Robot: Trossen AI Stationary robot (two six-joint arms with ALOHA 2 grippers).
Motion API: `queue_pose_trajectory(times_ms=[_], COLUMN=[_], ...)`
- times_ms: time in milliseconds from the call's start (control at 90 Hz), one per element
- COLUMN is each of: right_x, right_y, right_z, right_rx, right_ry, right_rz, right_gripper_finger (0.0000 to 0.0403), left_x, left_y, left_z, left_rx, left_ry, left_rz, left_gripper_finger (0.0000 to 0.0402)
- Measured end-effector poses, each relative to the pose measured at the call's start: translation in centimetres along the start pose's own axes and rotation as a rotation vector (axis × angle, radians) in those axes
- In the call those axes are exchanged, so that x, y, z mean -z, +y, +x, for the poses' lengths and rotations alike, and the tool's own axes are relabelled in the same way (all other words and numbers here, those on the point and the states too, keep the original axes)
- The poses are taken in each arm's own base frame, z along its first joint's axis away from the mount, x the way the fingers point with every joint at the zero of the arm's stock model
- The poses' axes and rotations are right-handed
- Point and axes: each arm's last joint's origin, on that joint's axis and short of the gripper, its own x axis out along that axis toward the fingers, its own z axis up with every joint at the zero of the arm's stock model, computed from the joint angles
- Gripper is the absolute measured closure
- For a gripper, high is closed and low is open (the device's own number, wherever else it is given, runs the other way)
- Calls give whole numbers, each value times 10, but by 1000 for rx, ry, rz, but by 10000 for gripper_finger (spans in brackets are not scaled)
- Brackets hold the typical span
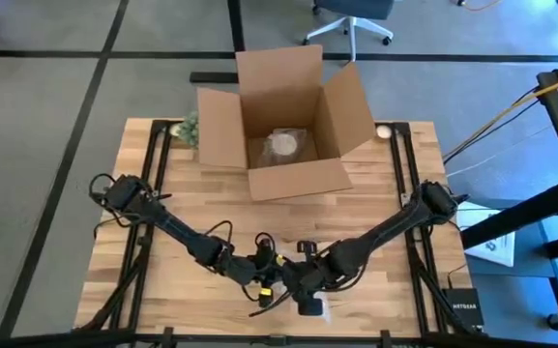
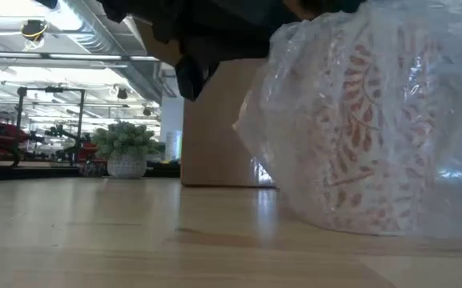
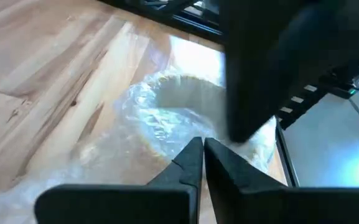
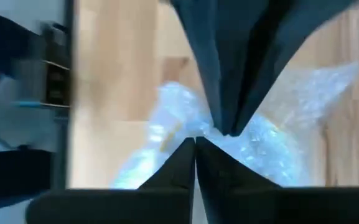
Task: Wrap mug
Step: Wrap the orange mug with transparent bubble wrap
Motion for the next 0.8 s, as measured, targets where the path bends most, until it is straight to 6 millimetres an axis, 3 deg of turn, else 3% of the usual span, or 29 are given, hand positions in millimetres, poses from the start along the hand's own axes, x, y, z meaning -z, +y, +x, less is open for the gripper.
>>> queue_pose_trajectory(times_ms=[156, 333, 567, 800], right_x=[-5, 8, 18, 17], right_y=[-3, -16, -20, -19], right_z=[-4, 40, 75, 69], right_rx=[34, 118, 90, 45], right_ry=[-20, 49, 49, 72], right_rz=[21, 58, 64, 42], right_gripper_finger=[402, 402, 402, 402], left_x=[0, 0, 0, 0], left_y=[0, 0, 0, 0], left_z=[0, 0, 0, 0], left_rx=[1, 0, 1, 2], left_ry=[0, 0, 1, 0], left_rz=[0, 0, 1, 0], left_gripper_finger=[402, 402, 402, 402])
